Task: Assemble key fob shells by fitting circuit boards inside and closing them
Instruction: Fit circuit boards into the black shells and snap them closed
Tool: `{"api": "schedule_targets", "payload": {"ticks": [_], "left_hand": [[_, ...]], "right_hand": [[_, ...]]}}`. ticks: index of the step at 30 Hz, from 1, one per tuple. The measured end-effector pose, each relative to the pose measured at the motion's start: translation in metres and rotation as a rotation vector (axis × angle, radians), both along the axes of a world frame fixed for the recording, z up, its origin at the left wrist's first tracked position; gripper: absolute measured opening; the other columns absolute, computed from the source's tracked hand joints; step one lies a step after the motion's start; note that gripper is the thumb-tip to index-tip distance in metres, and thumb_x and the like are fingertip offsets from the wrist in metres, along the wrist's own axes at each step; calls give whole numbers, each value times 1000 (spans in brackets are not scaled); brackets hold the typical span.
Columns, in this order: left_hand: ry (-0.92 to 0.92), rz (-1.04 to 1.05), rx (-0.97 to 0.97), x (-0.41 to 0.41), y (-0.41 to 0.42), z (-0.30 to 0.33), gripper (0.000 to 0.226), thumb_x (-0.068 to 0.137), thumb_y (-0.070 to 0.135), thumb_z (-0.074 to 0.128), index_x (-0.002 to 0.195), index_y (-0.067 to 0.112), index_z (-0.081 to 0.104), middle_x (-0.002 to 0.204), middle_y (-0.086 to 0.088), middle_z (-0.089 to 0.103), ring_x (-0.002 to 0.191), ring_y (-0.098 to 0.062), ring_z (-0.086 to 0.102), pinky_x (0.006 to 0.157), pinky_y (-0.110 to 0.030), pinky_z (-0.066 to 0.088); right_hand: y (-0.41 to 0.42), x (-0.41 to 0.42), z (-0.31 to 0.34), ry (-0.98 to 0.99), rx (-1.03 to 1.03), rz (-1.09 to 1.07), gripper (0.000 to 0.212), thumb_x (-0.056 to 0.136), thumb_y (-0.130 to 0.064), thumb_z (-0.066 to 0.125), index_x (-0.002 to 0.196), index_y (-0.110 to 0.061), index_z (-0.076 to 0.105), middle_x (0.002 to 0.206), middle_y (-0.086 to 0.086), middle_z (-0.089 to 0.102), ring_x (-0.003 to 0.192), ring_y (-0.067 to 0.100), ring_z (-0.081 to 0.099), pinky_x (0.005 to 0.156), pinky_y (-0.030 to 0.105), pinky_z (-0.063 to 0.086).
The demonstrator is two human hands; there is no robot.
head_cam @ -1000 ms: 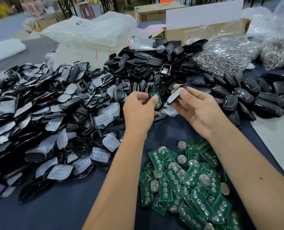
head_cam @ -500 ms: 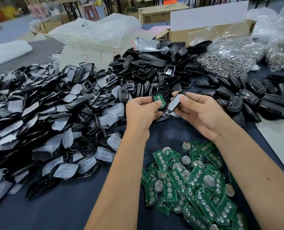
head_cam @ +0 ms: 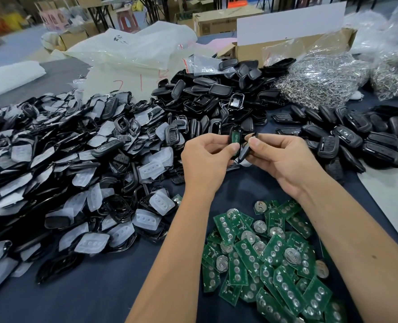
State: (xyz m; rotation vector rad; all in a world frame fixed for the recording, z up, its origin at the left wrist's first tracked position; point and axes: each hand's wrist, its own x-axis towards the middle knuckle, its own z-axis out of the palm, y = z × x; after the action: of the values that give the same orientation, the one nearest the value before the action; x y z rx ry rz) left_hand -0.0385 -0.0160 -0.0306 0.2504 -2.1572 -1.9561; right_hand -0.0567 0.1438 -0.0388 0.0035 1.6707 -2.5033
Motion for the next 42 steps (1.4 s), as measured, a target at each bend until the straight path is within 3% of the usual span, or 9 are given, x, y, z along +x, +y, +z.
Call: {"api": "schedule_targets", "payload": {"ticks": [4, 10, 16, 21, 24, 29, 32, 36, 42], "left_hand": [[89, -25, -247, 0, 7, -2, 12, 87, 16, 83, 98, 13, 82, 87, 3, 79, 85, -11, 75, 80, -39, 63], [213, -84, -503, 3, 10, 2, 14, 92, 12, 74, 101, 17, 83, 88, 8, 78, 76, -2, 70, 71, -14, 53], [194, -123, -460, 5, 10, 1, 26, 75, 9, 90, 93, 21, 77, 76, 16, 72, 69, 2, 69, 64, -12, 53], [207, -109, -460, 5, 9, -2, 27, 72, 8, 91, 85, 24, 73, 71, 18, 69, 70, 5, 67, 61, -8, 49], [202, -118, -450, 5, 8, -2, 27, 72, 10, 91, 84, 24, 72, 72, 16, 70, 67, 0, 69, 62, -14, 54], [188, -163, -393, 3, 4, -2, 29, 72, 16, 93, 80, 26, 67, 81, 12, 70, 72, -3, 70, 76, -33, 62], [166, -197, -355, 2, 3, -3, 27, 74, 21, 92, 91, 23, 70, 88, 9, 72, 81, -11, 73, 80, -41, 62], [155, -268, -284, 2, 2, -1, 57, 82, 14, 87, 132, 31, 68, 109, 6, 73, 87, -22, 75, 80, -42, 64], [149, -287, -316, 3, -1, 2, 57, 82, 11, 87, 134, 25, 69, 117, 7, 72, 92, -16, 75, 84, -36, 63]], "right_hand": [[-2, -1, -3, -1, 68, -73, 21, 75, -16, 82, 94, -6, 80, 94, 14, 78, 86, 19, 73, 77, 25, 61], [-4, 1, 0, 2, 95, -118, 25, 72, -15, 86, 93, -4, 81, 101, 27, 76, 82, 23, 73, 78, 29, 63], [-4, 1, 1, 13, 78, -93, 19, 64, -23, 88, 80, -14, 84, 89, 14, 79, 78, 20, 76, 71, 27, 62], [-3, 2, 0, 42, 141, -132, 31, 60, -28, 92, 84, -12, 82, 91, 19, 78, 76, 20, 75, 70, 26, 61], [0, 2, -1, 62, 205, -141, 39, 59, -33, 93, 89, -11, 81, 99, 25, 76, 82, 24, 75, 75, 32, 63], [0, 2, 0, 74, 206, -114, 22, 66, -34, 92, 83, -22, 84, 91, 16, 78, 81, 21, 75, 72, 30, 63], [1, 0, -4, 78, 252, -115, 9, 78, -24, 90, 84, -21, 84, 92, 15, 79, 83, 22, 74, 79, 37, 64], [2, 0, -5, 54, 284, -104, 26, 80, -24, 89, 98, -8, 81, 100, 22, 78, 86, 26, 74, 82, 39, 63], [1, 2, -4, 111, 303, -81, 16, 81, -19, 87, 93, -9, 81, 96, 22, 77, 79, 18, 73, 70, 25, 61]]}}
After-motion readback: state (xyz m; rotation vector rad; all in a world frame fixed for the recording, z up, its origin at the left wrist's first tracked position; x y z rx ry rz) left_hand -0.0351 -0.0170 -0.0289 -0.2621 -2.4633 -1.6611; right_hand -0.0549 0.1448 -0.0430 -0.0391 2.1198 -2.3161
